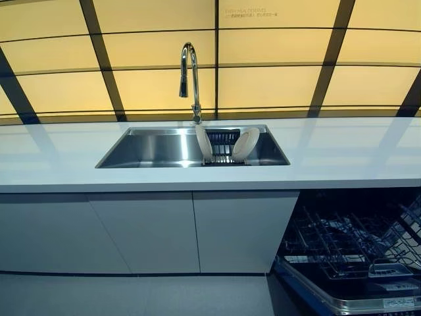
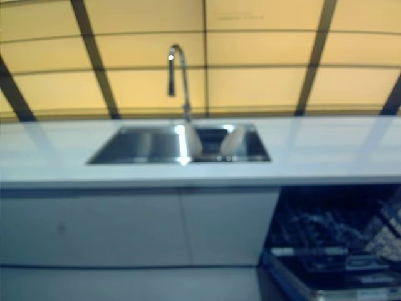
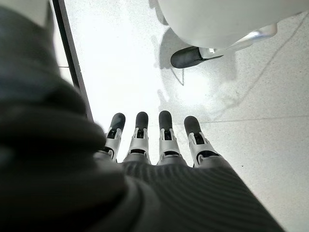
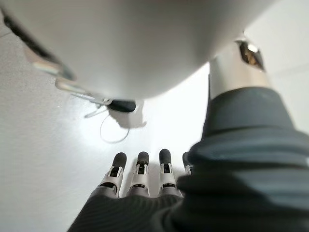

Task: Take plates into dishwasher

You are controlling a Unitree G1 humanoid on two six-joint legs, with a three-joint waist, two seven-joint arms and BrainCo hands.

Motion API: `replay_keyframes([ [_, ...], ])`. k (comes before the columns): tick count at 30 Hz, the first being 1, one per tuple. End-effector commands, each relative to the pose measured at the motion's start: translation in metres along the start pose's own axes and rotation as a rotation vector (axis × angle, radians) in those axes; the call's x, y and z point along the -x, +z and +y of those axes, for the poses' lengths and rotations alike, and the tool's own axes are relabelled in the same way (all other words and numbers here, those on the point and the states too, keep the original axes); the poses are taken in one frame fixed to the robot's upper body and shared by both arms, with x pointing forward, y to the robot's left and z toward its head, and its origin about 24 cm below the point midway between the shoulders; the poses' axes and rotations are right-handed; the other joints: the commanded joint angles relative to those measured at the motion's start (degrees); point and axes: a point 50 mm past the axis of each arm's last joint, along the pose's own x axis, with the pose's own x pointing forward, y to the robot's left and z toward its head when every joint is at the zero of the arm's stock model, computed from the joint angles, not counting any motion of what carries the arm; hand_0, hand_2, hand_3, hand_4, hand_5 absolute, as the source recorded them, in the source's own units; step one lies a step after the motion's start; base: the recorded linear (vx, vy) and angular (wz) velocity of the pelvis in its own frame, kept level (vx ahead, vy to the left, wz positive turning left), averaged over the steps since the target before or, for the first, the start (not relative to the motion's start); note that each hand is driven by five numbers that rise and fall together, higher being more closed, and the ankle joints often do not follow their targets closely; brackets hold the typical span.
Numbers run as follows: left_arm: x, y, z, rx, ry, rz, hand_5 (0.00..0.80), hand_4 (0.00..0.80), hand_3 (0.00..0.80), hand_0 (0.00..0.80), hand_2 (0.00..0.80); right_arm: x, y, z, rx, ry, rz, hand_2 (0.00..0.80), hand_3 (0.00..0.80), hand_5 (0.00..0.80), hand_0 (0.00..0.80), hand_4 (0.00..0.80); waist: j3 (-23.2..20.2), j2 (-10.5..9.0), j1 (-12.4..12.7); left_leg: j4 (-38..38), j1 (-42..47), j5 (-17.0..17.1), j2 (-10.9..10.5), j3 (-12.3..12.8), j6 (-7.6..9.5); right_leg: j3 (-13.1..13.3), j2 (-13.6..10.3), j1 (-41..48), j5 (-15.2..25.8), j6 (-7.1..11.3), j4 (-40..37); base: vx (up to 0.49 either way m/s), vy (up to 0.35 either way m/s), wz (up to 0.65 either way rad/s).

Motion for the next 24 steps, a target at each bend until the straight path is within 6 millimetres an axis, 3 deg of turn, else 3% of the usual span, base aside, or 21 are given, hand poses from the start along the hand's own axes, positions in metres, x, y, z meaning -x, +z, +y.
replay_keyframes([
  [1, 0.0, 0.027, -0.005, -0.097, -0.024, -0.039, 0.0, 0.0, 0.0, 0.0, 0.0, 0.003, 0.076, 0.005, 0.208, 0.178, -0.184, 0.0, 0.0, 0.0, 0.0, 0.0, 3.1, -2.41, 1.7, 0.2, 0.8, -3.4, -5.7, -1.4, 6.52, 0.6, 1.8, 1.0, -1.0, 0.52, 0.2, -0.014, -0.082, 0.0],
  [3, 0.0, 0.026, 0.003, -0.118, -0.012, -0.037, 0.0, 0.0, 0.0, 0.0, 0.0, 0.019, 0.115, 0.009, 0.296, 0.268, -0.279, 0.0, 0.0, 0.0, 0.0, 0.0, 3.1, -3.21, 1.9, 0.2, 0.8, -3.4, -5.7, -1.8, 6.5, 0.5, 1.9, 1.1, -1.2, 0.35, 0.2, -0.01, -0.088, 0.03],
  [6, 0.001, 0.023, 0.015, -0.122, 0.009, -0.035, 0.0, 0.0, 0.0, 0.0, 0.0, 0.069, 0.174, 0.024, 0.448, 0.481, -0.513, 0.0, 0.0, 0.0, 0.0, 0.0, 3.0, -4.09, 1.5, 0.2, 0.7, -3.2, -5.6, -1.7, 6.05, 0.1, 2.1, 0.9, -1.7, 0.12, 0.8, -0.011, -0.069, 0.06],
  [7, 0.001, 0.023, 0.016, -0.122, 0.011, -0.035, 0.0, 0.0, 0.0, 0.0, 0.0, 0.075, 0.179, 0.026, 0.457, 0.503, -0.539, 0.0, 0.0, 0.0, 0.0, 0.0, 2.9, -4.13, 1.4, 0.2, 0.6, -3.2, -5.5, -1.6, 6.0, 0.0, 2.1, 0.8, -1.9, 0.1, 1.0, -0.021, -0.063, 0.05],
  [8, 0.001, 0.022, 0.022, -0.11, 0.025, -0.034, 0.0, 0.0, 0.0, 0.0, 0.0, 0.117, 0.205, 0.039, 0.517, 0.607, -0.687, 0.0, 0.0, 0.0, 0.0, 0.0, 2.9, -4.38, 0.8, 0.2, 0.6, -3.0, -5.2, -1.1, 5.86, 0.0, 2.4, 0.0, -3.0, -0.09, 2.9, -0.025, -0.066, 0.05],
  [9, 0.001, 0.021, 0.025, -0.099, 0.032, -0.031, 0.0, 0.0, 0.0, 0.0, 0.0, 0.138, 0.215, 0.043, 0.543, 0.655, -0.763, 0.0, 0.0, 0.0, 0.0, 0.0, 3.0, -4.44, 0.4, 0.2, 0.6, -2.9, -5.1, -0.8, 5.83, 0.1, 2.6, -0.6, -3.6, -0.19, 4.1, -0.026, -0.066, 0.06],
  [10, 0.001, 0.021, 0.025, -0.095, 0.034, -0.03, 0.0, 0.0, 0.0, 0.0, 0.0, 0.143, 0.217, 0.044, 0.556, 0.666, -0.784, 0.0, 0.0, 0.0, 0.0, 0.0, 3.0, -4.45, 0.4, 0.2, 0.6, -2.8, -5.0, -0.8, 5.82, 0.1, 2.6, -0.7, -3.8, -0.22, 4.5, -0.023, -0.06, 0.03],
  [12, 0.002, 0.021, 0.03, -0.071, 0.054, -0.022, 0.0, 0.0, 0.0, 0.0, 0.0, 0.175, 0.231, 0.047, 0.617, 0.715, -0.877, 0.0, 0.0, 0.0, 0.0, 0.0, 3.3, -4.85, -0.1, 1.9, 0.1, -3.2, -4.7, -0.4, 5.83, 0.7, 3.0, -1.8, -4.7, -0.58, 6.5, -0.024, -0.087, 0.0],
  [14, 0.002, 0.018, 0.034, -0.036, 0.083, -0.012, 0.0, 0.0, 0.0, 0.0, 0.0, 0.203, 0.249, 0.035, 0.67, 0.685, -0.96, 0.0, 0.0, 0.0, 0.0, 0.0, 4.0, -6.03, -0.3, 9.6, -2.4, -6.2, -4.1, 0.9, 5.4, 1.5, 3.1, -2.2, -6.0, -1.8, 8.2, 0.007, -0.141, -0.01],
  [15, 0.002, 0.016, 0.036, -0.013, 0.091, -0.007, 0.0, 0.0, 0.0, 0.0, 0.0, 0.217, 0.259, 0.027, 0.671, 0.692, -0.993, 0.0, 0.0, 0.0, 0.0, 0.0, 4.6, -6.91, -0.1, 17.3, -5.6, -7.8, -3.8, 1.5, 4.96, 2.1, 3.1, -2.0, -6.3, -2.7, 8.6, 0.017, -0.182, -0.01],
  [16, 0.002, 0.01, 0.039, 0.025, 0.105, -0.014, 0.0, 0.0, 0.0, 0.0, 0.0, 0.236, 0.272, 0.018, 0.669, 0.698, -1.033, 0.0, 0.0, 0.0, 0.0, 0.0, 6.1, -7.52, 0.7, 31.1, -12.5, -5.7, -3.6, 1.6, 4.28, 2.2, 3.6, -1.7, -6.5, -3.99, 9.4, 0.013, -0.168, -0.02],
  [18, 0.002, 0.002, 0.042, 0.056, 0.101, -0.002, 0.0, 0.0, 0.0, 0.0, 0.0, 0.248, 0.282, 0.009, 0.645, 0.673, -1.06, 0.0, 0.0, 0.0, 0.0, 0.0, 7.1, -7.19, 1.4, 38.7, -19.3, -2.9, -3.7, 1.1, 4.13, 2.6, 4.6, -1.7, -6.2, -4.96, 11.0, 0.059, -0.062, -0.07],
  [20, 0.003, -0.006, 0.043, 0.074, 0.1, 0.014, 0.0, 0.0, 0.0, 0.0, 0.0, 0.249, 0.291, 0.008, 0.616, 0.647, -1.077, 0.0, 0.0, 0.0, 0.0, 0.0, 7.5, -6.74, 2.4, 31.9, -20.6, 0.0, -5.3, 0.7, 3.19, 3.2, 4.9, -0.7, -6.1, -4.2, 11.1, 0.152, 0.047, 0.04],
  [22, 0.003, -0.01, 0.044, 0.061, 0.096, 0.025, 0.0, 0.0, 0.0, 0.0, 0.0, 0.25, 0.299, 0.011, 0.585, 0.638, -1.095, 0.0, 0.0, 0.0, 0.0, 0.0, 7.8, -6.35, 2.9, 22.5, -20.8, 5.0, -6.2, 0.6, 1.63, 3.1, 5.2, 1.3, -6.6, -3.67, 10.8, 0.229, 0.078, -0.08],
  [24, 0.003, -0.012, 0.044, 0.044, 0.102, 0.029, 0.0, 0.0, 0.0, 0.0, 0.0, 0.254, 0.305, 0.014, 0.575, 0.651, -1.107, 0.0, 0.0, 0.0, 0.0, 0.0, 7.5, -6.15, 3.6, 12.8, -20.3, 7.7, -7.3, -1.8, 0.79, 3.3, 5.4, 3.1, -7.2, -2.96, 10.8, 0.301, 0.091, -0.07],
])
